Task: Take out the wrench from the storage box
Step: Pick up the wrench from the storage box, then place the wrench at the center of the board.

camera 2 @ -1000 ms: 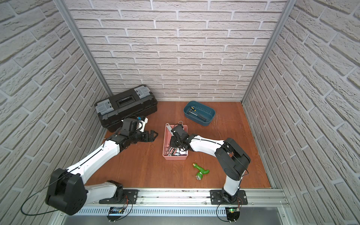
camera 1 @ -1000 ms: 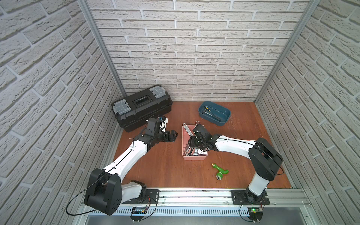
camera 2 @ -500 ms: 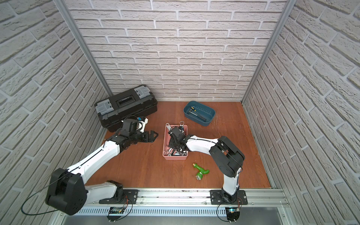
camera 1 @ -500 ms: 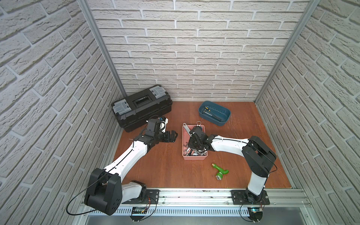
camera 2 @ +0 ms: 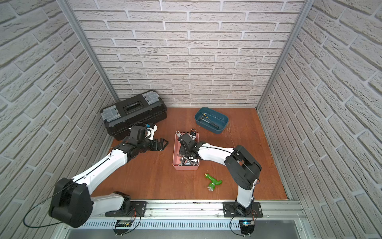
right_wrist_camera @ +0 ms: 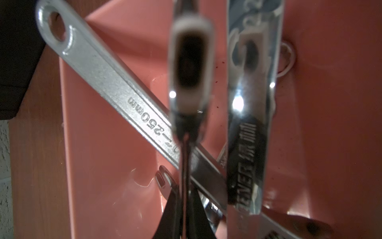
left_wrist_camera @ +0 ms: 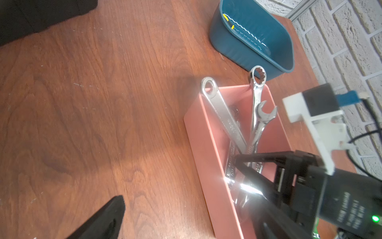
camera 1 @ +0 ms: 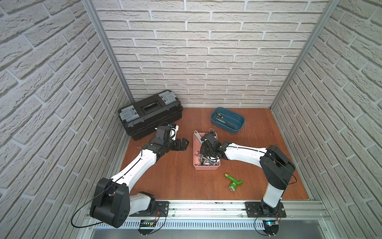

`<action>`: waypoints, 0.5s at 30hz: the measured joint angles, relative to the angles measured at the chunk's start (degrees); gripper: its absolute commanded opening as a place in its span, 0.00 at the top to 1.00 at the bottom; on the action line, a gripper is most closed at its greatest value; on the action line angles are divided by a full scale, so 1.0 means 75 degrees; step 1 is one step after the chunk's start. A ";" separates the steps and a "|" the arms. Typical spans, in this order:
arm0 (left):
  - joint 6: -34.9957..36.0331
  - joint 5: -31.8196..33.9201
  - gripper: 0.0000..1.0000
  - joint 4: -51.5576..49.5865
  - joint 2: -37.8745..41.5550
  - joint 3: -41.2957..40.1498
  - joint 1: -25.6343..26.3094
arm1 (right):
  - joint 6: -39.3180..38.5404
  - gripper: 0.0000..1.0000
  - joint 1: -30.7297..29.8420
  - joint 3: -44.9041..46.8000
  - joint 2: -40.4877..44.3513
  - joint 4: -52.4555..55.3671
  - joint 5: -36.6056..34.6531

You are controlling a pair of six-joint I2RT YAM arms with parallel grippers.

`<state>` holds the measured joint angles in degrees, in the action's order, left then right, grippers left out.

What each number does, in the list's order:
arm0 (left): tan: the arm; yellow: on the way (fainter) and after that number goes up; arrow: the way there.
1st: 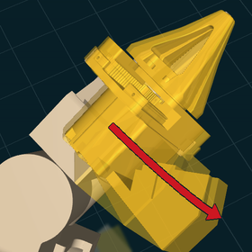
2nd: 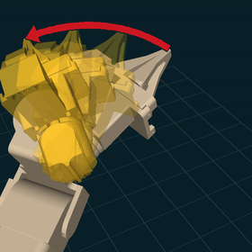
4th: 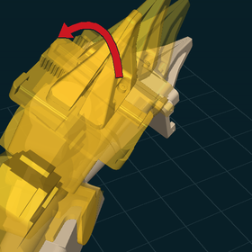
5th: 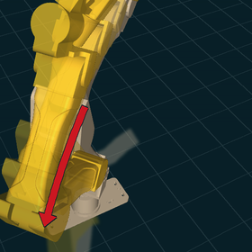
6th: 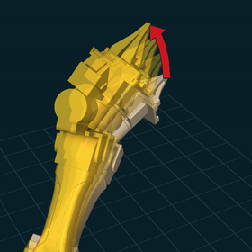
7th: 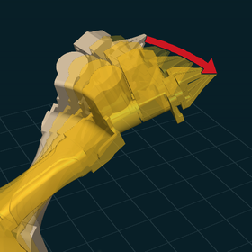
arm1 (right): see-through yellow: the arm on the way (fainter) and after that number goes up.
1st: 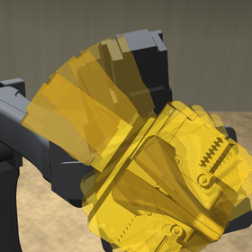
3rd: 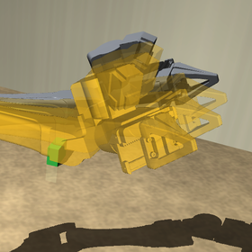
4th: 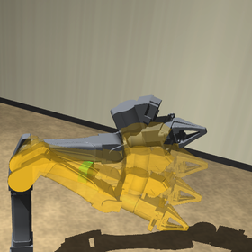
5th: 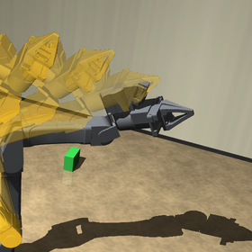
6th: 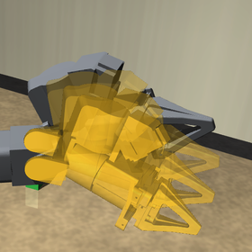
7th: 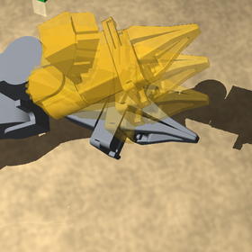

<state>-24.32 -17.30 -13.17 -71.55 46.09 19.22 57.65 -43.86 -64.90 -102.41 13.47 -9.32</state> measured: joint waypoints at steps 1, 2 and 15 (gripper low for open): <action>-0.0006 -0.0003 0.02 -0.0003 -0.0006 0.0000 0.0000 | -0.0047 0.97 -0.0009 0.0000 0.0128 0.0079 -0.0038; -0.0020 -0.0015 0.02 0.0000 -0.0006 0.0000 0.0000 | -0.0090 0.97 -0.0020 0.0000 0.0254 0.0160 -0.0070; -0.0356 -0.0224 0.02 0.0079 -0.0006 0.0032 0.0096 | -0.1282 0.97 -0.0009 -0.0146 0.2328 0.1329 0.0067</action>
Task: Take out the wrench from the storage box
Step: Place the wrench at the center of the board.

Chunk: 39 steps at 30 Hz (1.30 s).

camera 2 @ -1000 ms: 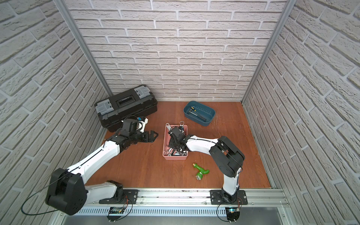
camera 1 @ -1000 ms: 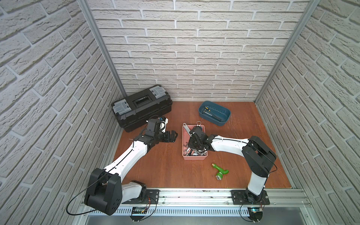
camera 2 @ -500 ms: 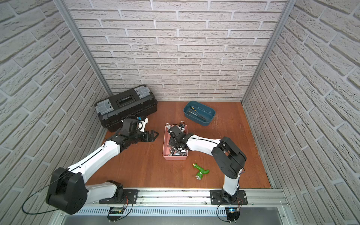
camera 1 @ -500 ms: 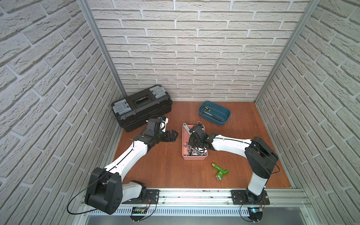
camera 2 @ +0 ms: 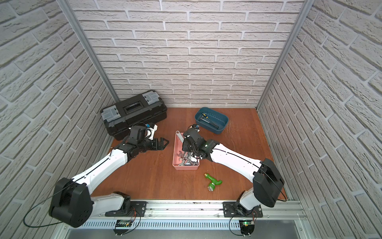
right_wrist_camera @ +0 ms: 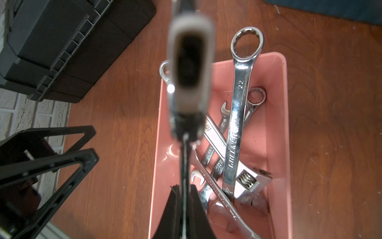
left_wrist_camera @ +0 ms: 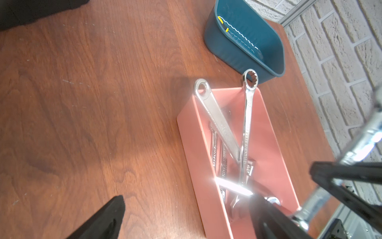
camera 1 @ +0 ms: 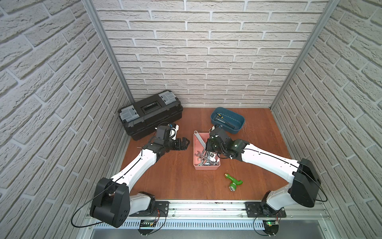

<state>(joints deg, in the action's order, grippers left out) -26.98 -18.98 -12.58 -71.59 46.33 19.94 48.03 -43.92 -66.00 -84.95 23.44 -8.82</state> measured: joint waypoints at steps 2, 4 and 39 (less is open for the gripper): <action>-0.0047 0.0006 0.02 0.0032 0.0000 0.0012 0.0114 | -0.0498 0.97 0.0146 -0.0003 0.0268 0.0268 0.0283; -0.0108 0.0003 0.01 0.0079 0.0000 0.0029 0.0277 | -0.0909 0.97 0.0399 -0.0003 0.0478 0.0557 0.0533; -0.0615 0.0554 0.01 0.0306 -0.0708 0.0600 0.1460 | -0.4170 0.85 0.4135 0.1644 -0.1719 0.0154 0.3841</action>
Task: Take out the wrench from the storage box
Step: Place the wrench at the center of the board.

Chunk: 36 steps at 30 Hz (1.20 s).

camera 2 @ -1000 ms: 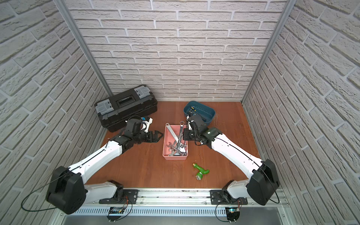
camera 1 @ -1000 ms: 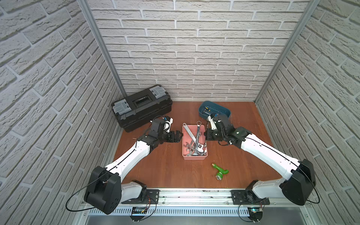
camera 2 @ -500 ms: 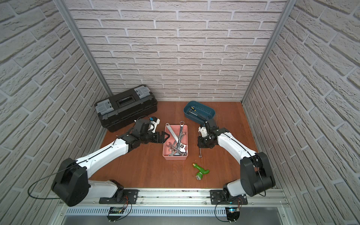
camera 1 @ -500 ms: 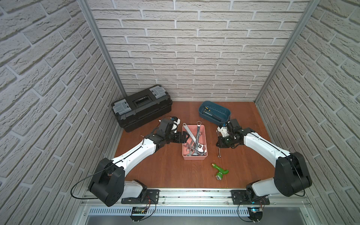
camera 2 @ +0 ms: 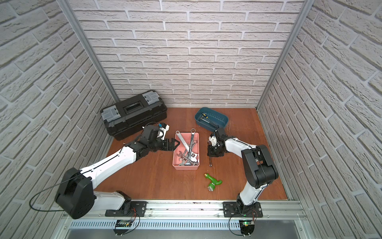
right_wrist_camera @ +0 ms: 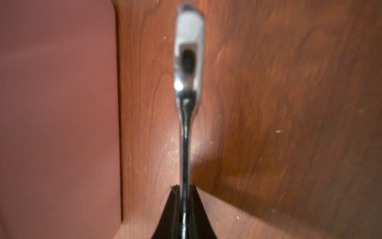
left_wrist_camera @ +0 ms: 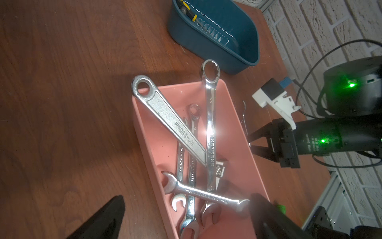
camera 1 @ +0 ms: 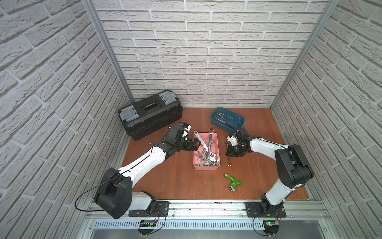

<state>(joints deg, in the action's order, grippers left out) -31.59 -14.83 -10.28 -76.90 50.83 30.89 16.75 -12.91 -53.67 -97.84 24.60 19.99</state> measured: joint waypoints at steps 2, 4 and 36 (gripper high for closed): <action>0.0000 0.0017 0.02 -0.0003 0.0000 0.0000 0.0000 | 0.0064 0.82 0.0035 0.0000 -0.0082 -0.0082 -0.0035; 0.0000 0.0032 0.02 -0.0006 0.0000 0.0000 0.0000 | 0.0143 0.82 0.0096 0.0000 -0.0131 -0.0189 -0.0020; 0.0329 -0.0102 0.02 -0.0784 0.0475 0.0216 -0.0819 | 0.1900 0.50 -0.1976 -0.0883 0.2594 0.0213 -0.0848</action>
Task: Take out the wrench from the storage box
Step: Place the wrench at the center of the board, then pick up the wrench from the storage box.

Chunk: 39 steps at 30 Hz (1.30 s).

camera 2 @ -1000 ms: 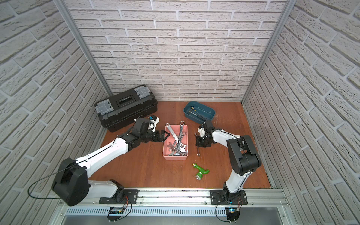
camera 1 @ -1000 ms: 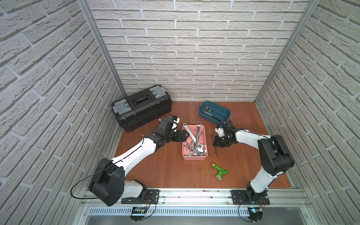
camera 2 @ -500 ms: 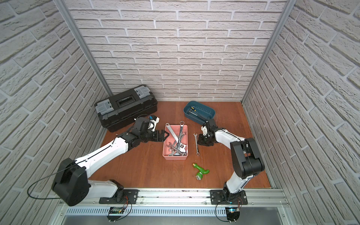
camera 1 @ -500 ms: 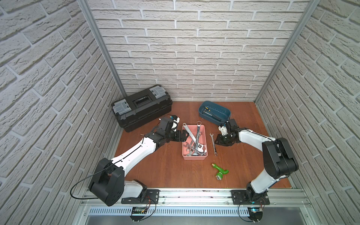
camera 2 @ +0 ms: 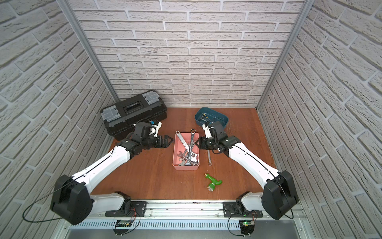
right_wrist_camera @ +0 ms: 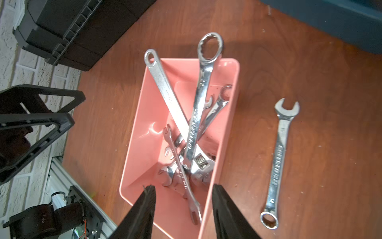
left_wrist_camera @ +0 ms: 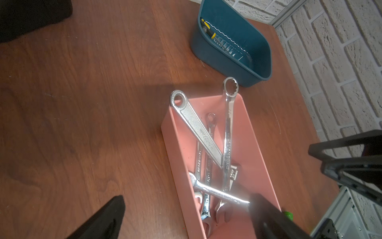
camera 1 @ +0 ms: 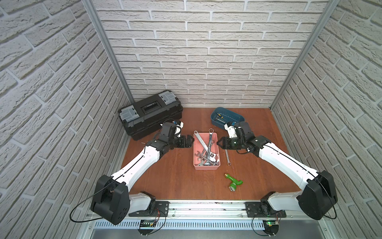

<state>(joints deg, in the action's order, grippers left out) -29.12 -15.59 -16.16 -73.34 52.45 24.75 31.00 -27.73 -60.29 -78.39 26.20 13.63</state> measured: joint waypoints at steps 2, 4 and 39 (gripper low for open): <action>-0.0003 -0.0026 0.02 -0.0006 0.0000 0.0000 -0.0009 | 0.0172 0.50 -0.0251 -0.0038 -0.0254 -0.0166 -0.0087; -0.0012 -0.0061 0.02 0.0026 0.0003 -0.0020 -0.0009 | 0.0370 0.50 -0.0469 -0.0140 -0.0647 -0.0213 -0.0283; -0.0146 -0.0393 0.02 0.0618 0.0041 -0.0463 -0.0009 | 0.1845 0.66 -0.0883 -0.1230 -0.3439 -0.1105 -0.1985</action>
<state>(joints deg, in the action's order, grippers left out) -30.22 -18.55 -11.53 -73.03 48.97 24.69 44.84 -34.35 -69.52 -104.18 17.91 -1.26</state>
